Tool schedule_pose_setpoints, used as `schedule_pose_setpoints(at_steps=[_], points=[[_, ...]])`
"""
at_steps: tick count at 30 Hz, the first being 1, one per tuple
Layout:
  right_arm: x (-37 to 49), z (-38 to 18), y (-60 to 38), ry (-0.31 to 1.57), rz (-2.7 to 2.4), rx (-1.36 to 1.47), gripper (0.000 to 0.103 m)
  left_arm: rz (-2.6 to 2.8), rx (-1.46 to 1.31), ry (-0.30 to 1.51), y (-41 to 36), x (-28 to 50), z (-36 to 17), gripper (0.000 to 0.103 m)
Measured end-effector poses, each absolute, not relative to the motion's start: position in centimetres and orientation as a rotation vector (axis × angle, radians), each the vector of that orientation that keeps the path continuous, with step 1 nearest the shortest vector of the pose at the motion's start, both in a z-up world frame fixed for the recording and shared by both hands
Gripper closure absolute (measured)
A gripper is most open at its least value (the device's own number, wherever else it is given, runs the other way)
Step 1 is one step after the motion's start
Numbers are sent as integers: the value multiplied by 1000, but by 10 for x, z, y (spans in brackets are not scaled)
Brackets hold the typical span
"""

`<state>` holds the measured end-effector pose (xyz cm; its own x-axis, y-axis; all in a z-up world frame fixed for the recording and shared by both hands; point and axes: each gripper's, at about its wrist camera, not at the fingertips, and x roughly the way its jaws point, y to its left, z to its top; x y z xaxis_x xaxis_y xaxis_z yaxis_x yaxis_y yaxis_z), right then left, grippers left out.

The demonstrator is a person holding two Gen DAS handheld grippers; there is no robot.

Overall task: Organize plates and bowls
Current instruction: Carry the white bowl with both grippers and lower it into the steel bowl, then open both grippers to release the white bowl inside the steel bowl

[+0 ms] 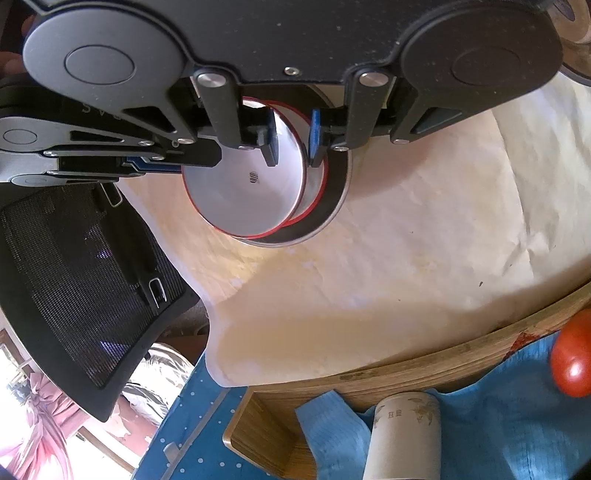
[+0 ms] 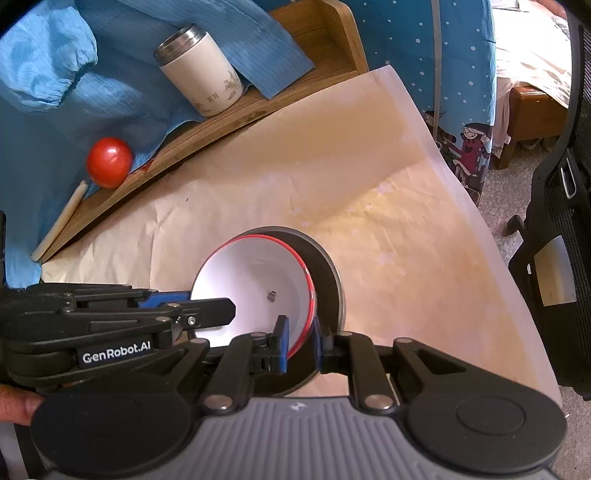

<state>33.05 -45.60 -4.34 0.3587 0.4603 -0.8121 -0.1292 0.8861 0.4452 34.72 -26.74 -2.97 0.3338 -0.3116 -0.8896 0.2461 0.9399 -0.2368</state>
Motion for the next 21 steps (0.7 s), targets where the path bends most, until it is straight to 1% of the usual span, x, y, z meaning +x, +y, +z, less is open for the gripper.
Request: schedule_pose_setpoints(at_steps=[7, 12, 21], points=[[331, -44, -453, 1160, 394, 324, 85, -362, -74, 1179, -265, 347, -29, 85], [332, -44, -453, 1161, 399, 328, 81, -365, -87, 1182, -264, 347, -30, 85], [332, -44, -452, 1161, 401, 329, 80, -366, -91, 1183, -263, 347, -30, 85]])
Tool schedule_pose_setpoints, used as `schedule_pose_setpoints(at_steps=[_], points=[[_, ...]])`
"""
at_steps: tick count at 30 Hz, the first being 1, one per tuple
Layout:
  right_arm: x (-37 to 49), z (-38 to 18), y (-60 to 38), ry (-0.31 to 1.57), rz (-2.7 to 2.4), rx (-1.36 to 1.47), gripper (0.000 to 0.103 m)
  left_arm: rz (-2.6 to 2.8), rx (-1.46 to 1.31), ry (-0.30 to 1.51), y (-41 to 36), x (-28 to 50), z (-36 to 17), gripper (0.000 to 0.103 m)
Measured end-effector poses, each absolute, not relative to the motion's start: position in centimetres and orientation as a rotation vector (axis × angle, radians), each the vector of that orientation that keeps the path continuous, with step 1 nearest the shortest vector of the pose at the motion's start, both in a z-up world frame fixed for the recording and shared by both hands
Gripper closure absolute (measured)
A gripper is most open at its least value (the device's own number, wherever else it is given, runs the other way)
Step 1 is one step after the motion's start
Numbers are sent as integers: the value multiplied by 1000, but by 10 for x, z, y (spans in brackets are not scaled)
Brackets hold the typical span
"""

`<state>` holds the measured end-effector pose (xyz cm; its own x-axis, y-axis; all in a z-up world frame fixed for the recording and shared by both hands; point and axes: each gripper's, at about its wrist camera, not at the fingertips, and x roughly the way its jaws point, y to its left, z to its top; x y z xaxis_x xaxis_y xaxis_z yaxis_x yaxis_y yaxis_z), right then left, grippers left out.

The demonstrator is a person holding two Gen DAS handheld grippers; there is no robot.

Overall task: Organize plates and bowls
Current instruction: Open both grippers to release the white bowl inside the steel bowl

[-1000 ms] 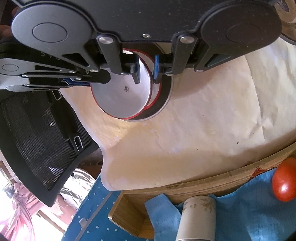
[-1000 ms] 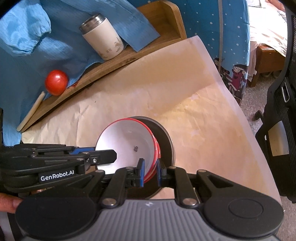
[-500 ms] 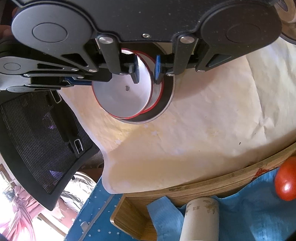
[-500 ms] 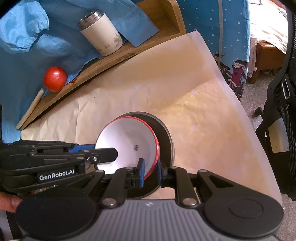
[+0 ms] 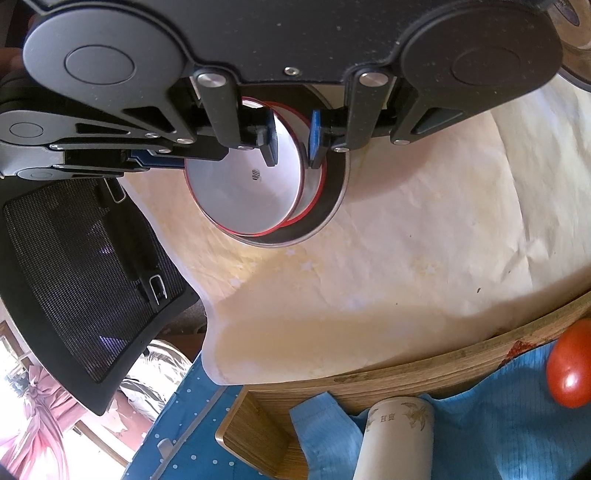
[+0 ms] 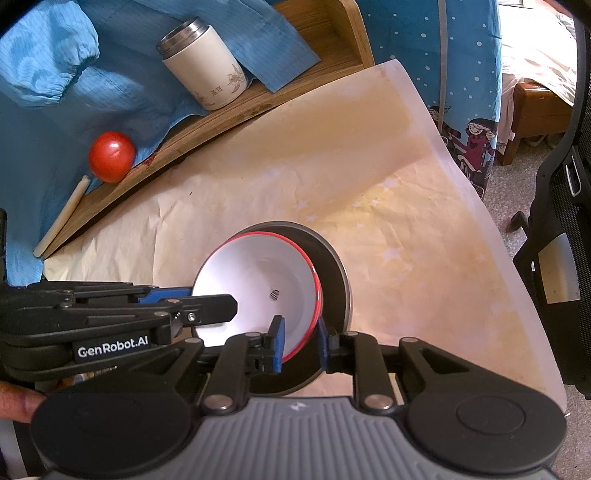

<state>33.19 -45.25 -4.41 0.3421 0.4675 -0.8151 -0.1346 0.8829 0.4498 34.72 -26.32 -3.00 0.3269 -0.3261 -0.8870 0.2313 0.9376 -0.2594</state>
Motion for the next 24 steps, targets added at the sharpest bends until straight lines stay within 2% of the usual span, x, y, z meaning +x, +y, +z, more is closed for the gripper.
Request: schedule_pose_setpoints(at_steps=[11, 14, 18, 24], points=[[332, -44, -452, 1162, 401, 330, 79, -367, -92, 1183, -263, 347, -30, 81], [332, -44, -452, 1160, 400, 329, 79, -368, -91, 1176, -263, 347, -29, 77], [333, -43, -452, 1163, 401, 331, 79, -360, -71, 1179, -264, 347, -29, 68], [334, -43, -452, 1166, 401, 331, 79, -351, -85, 1198, -262, 348, -32, 66]])
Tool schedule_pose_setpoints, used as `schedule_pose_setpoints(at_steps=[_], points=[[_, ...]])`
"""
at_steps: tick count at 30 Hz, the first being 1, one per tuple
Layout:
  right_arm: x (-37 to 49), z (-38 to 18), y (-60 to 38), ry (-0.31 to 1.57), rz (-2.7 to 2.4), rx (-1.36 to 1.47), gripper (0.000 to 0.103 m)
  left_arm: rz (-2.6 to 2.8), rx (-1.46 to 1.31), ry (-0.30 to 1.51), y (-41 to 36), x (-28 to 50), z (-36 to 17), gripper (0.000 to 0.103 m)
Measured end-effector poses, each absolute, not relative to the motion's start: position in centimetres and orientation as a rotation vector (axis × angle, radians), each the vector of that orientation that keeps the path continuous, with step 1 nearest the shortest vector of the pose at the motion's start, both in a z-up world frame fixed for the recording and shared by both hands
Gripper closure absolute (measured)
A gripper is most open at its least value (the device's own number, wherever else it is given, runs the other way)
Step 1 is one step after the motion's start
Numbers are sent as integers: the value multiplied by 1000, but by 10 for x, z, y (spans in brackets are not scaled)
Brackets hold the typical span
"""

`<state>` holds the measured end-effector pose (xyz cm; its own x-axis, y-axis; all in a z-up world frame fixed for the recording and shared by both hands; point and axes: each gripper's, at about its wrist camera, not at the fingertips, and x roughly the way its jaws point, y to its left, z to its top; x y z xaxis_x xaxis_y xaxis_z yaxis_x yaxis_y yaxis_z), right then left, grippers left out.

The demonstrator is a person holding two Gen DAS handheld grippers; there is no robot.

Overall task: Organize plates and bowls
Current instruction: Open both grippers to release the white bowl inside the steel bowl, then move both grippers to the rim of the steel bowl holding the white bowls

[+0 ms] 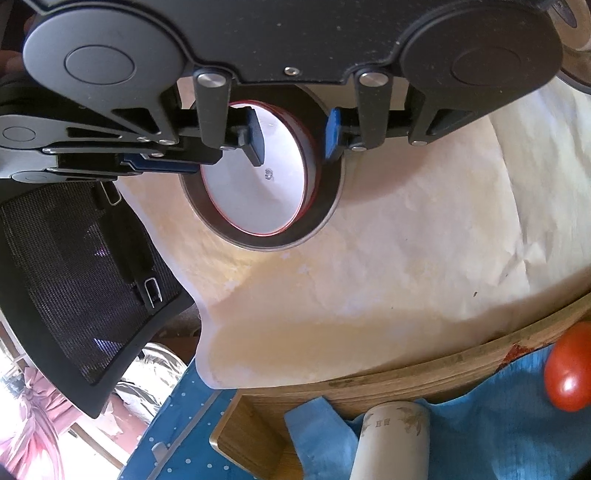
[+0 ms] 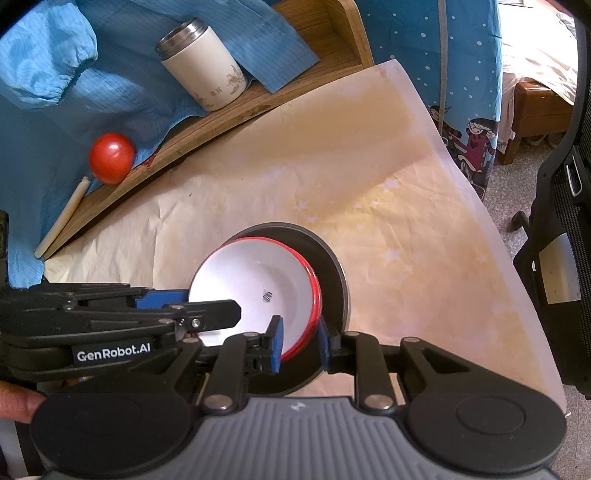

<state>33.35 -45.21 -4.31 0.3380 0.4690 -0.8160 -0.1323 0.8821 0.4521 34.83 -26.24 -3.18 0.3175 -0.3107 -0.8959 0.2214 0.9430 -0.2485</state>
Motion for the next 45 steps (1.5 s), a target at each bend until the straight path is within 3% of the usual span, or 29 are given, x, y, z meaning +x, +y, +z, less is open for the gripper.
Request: schedule_pose_setpoints(at_steps=[6, 11, 13, 16, 23, 27, 33, 35, 45], points=[[333, -43, -453, 1165, 400, 331, 77, -356, -99, 1192, -261, 348, -31, 61], [333, -38, -456, 1144, 391, 320, 73, -387, -120, 1162, -257, 345, -24, 44], [332, -35, -460, 1130, 393, 326, 68, -377, -120, 1148, -255, 343, -21, 30], [332, -30, -463, 1116, 384, 324, 49, -361, -124, 1133, -249, 342, -17, 27], [332, -24, -470, 1097, 360, 322, 38, -329, -150, 1118, -237, 341, -11, 16], [332, -21, -472, 1085, 356, 325, 28, -288, -161, 1110, -230, 342, -12, 1], [331, -17, -476, 1065, 333, 317, 4, -220, -152, 1125, -216, 346, -13, 1], [331, -17, -480, 1058, 320, 314, 1, -193, -138, 1134, -211, 347, -16, 1], [331, -24, -486, 1094, 280, 271, 0, -156, -76, 1196, -200, 340, -30, 1]])
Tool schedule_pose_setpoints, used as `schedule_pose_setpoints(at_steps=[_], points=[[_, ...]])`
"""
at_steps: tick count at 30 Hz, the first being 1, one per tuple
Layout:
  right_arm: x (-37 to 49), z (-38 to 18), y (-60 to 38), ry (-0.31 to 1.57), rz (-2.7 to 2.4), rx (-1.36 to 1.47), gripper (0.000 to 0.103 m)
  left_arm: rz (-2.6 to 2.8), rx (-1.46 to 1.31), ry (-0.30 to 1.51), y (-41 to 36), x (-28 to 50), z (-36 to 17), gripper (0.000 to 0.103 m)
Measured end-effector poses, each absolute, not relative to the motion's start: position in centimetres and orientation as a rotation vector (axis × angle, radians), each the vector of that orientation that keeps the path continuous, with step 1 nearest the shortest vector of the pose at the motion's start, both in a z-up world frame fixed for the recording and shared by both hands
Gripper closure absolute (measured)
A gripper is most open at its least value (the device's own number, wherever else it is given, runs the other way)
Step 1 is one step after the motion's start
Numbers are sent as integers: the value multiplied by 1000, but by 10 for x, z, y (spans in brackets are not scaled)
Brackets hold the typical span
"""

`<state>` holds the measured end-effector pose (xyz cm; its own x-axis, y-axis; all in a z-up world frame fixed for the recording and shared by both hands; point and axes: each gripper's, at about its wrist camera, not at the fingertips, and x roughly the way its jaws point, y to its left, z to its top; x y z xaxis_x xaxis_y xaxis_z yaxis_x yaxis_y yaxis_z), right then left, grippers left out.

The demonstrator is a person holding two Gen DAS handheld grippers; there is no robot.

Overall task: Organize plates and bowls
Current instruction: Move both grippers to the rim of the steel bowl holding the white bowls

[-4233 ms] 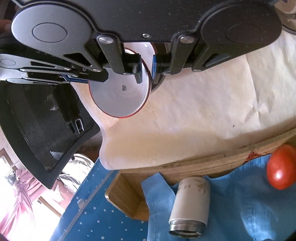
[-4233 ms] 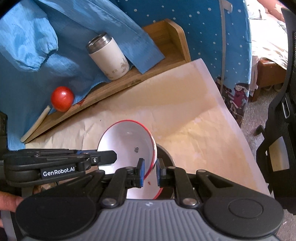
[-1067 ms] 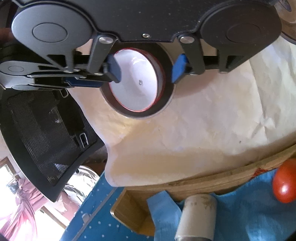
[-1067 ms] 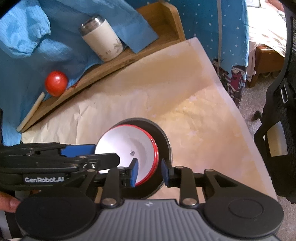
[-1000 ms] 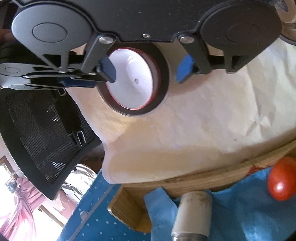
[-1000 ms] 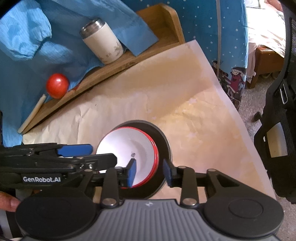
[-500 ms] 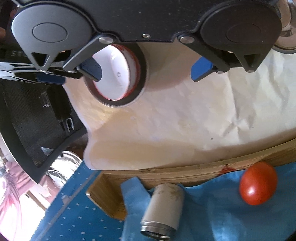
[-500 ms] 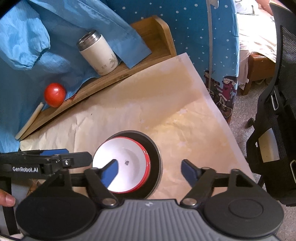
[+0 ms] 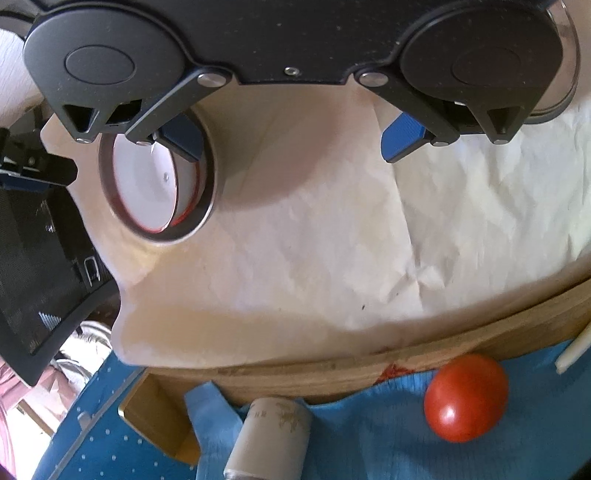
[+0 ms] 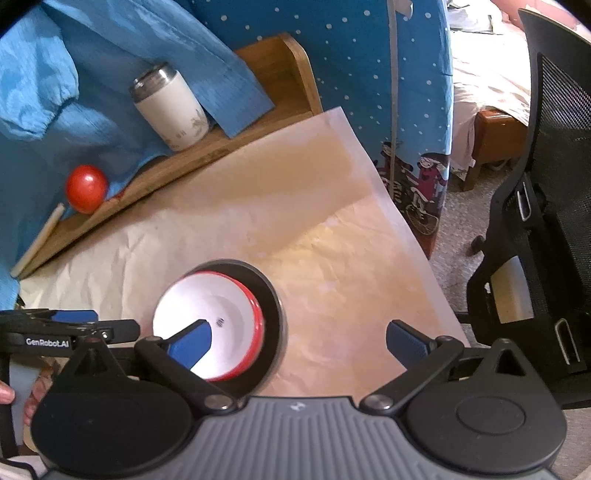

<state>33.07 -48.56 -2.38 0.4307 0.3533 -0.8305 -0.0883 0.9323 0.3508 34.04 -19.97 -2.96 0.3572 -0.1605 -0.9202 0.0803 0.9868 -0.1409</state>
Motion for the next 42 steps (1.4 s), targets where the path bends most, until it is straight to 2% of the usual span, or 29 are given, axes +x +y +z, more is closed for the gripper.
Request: schedule_pose_setpoints(at_steps=[20, 42], points=[[338, -49, -489, 1216, 225, 205, 0, -162, -68, 1254, -210, 349, -48, 1], [364, -69, -476, 1203, 279, 75, 0, -134, -36, 1297, -218, 367, -63, 1]])
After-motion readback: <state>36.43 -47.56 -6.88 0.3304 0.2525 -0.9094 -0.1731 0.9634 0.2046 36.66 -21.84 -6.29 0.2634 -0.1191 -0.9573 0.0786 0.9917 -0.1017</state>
